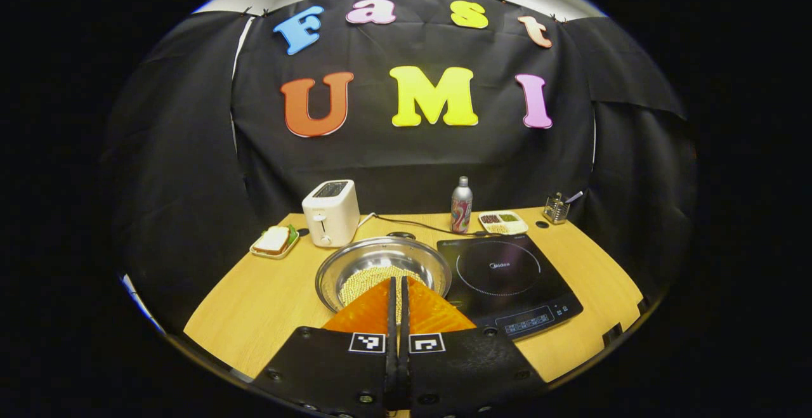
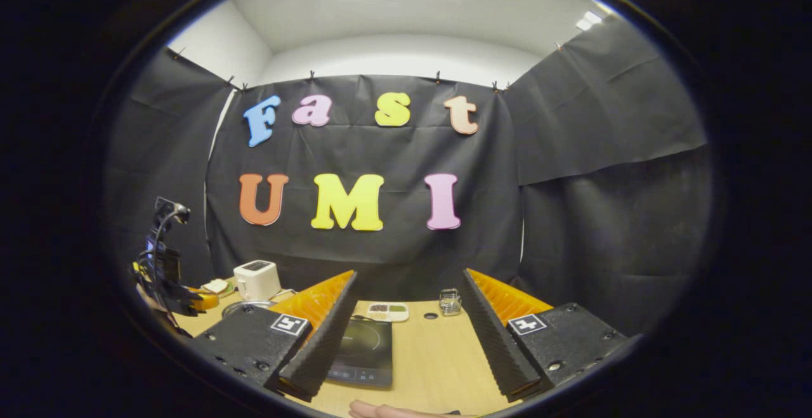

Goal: First push the handle of the pot to place it horizontally, then grasp the pot with both hands and set it on the induction cooktop.

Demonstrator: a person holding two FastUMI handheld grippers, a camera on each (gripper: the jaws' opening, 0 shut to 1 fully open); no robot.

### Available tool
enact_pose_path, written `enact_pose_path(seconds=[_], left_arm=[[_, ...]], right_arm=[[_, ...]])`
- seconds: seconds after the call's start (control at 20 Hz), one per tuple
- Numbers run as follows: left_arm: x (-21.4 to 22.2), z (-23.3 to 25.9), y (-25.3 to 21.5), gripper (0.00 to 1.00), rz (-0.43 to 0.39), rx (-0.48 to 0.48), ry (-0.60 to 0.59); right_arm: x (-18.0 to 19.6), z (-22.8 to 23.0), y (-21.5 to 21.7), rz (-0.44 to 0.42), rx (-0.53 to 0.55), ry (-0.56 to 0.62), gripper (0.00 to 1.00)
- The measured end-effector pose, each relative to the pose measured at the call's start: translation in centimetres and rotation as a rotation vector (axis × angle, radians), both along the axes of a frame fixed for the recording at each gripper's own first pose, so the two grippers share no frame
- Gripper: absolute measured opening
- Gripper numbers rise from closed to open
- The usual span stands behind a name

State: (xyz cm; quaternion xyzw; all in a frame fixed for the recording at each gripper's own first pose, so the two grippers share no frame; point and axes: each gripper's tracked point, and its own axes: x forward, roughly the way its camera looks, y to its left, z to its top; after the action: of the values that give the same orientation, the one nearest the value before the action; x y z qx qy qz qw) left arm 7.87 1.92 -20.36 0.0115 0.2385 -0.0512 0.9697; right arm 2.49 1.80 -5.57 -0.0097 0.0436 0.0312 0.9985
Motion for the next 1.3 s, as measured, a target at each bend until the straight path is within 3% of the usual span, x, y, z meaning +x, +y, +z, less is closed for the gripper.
enact_pose_path(seconds=[0.35,0.65,0.7,0.75,0.8,1.2,1.25,1.3], left_arm=[[0.8,-8.3,0.8,0.0,0.006,-0.007,0.209],[1.4,-13.2,0.7,0.0,0.006,-0.069,0.34],[1.3,-13.8,0.5,0.11,-0.003,-0.074,0.359],[1.1,-14.4,0.2,0.0,-0.014,-0.081,0.379],[1.0,-14.9,0.2,0.0,-0.015,-0.087,0.398],[1.0,-16.2,2.2,0.0,0.042,-0.109,0.414],[1.0,-16.2,2.6,0.11,0.053,-0.109,0.412],[1.0,-16.3,3.0,0.0,0.061,-0.112,0.411]], right_arm=[[1.4,-2.5,-0.2,-0.005,-0.014,0.048,0.99],[2.6,-4.4,0.3,-0.003,-0.009,0.089,1.0],[2.8,-4.7,0.3,-0.004,-0.01,0.094,0.97],[3.0,-4.9,0.3,-0.005,-0.012,0.098,0.98],[3.1,-5.0,0.3,-0.007,-0.011,0.1,0.98],[3.7,-6.0,2.1,0.015,-0.026,0.11,0.98],[3.8,-6.0,2.2,0.016,-0.026,0.11,0.98],[3.9,-6.2,2.4,0.017,-0.028,0.113,0.98]])
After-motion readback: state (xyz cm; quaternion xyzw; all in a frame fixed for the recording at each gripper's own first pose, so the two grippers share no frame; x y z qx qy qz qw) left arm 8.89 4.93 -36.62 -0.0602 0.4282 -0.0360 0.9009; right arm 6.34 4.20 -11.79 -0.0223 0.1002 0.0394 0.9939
